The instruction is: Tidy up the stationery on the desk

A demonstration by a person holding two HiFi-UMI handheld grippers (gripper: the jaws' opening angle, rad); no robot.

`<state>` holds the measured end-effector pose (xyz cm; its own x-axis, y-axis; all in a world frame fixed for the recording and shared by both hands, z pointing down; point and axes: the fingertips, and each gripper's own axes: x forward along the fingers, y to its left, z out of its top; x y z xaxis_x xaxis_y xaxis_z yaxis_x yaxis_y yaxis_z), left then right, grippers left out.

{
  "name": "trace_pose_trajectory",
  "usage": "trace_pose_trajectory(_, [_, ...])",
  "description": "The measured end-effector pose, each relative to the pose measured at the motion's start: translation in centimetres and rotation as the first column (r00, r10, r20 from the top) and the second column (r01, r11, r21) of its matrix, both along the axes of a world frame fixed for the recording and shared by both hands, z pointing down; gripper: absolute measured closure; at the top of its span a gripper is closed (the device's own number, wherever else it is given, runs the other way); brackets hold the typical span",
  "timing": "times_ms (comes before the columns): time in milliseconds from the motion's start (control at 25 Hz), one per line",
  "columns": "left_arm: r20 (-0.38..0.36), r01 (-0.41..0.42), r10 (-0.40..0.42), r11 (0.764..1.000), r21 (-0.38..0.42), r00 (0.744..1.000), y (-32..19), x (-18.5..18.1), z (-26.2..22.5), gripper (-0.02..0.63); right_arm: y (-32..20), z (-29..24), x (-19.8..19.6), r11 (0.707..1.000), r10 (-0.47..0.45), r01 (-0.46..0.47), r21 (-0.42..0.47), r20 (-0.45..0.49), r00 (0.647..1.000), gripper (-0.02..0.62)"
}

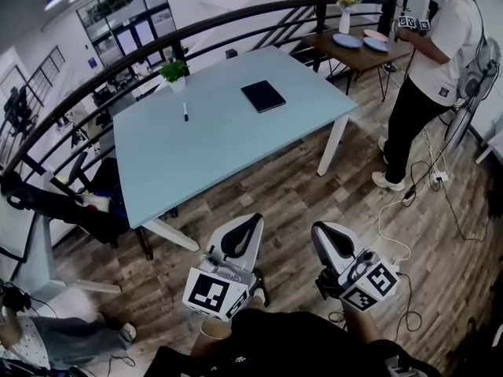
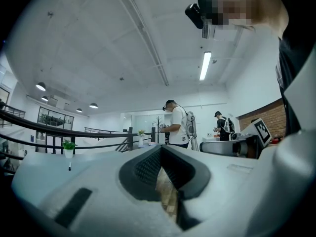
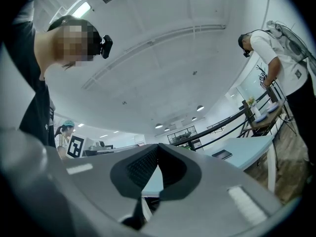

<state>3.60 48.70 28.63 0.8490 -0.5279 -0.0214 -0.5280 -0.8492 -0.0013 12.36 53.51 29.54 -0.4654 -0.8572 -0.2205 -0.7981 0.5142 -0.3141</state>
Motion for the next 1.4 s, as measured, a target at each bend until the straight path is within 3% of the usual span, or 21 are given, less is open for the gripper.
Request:
trace_pose_trajectory(840, [-0.019, -0.063, 0.063, 0.998, -0.012, 0.998, -12.0, -0.9, -0.1, 0.619, -11.3, 0.0, -0.6, 0.996, 0.082, -0.083, -0.033, -0.011, 0.997, 0.598])
trace_pose_trajectory(1400, [-0.037, 0.008, -0.008, 1.000, -0.005, 0.999, -20.2, -7.5, 0.3, 0.620, -20.0, 0.2, -6.5, 0.999, 0.019, -0.021, -0.032, -0.032, 0.999, 0.603])
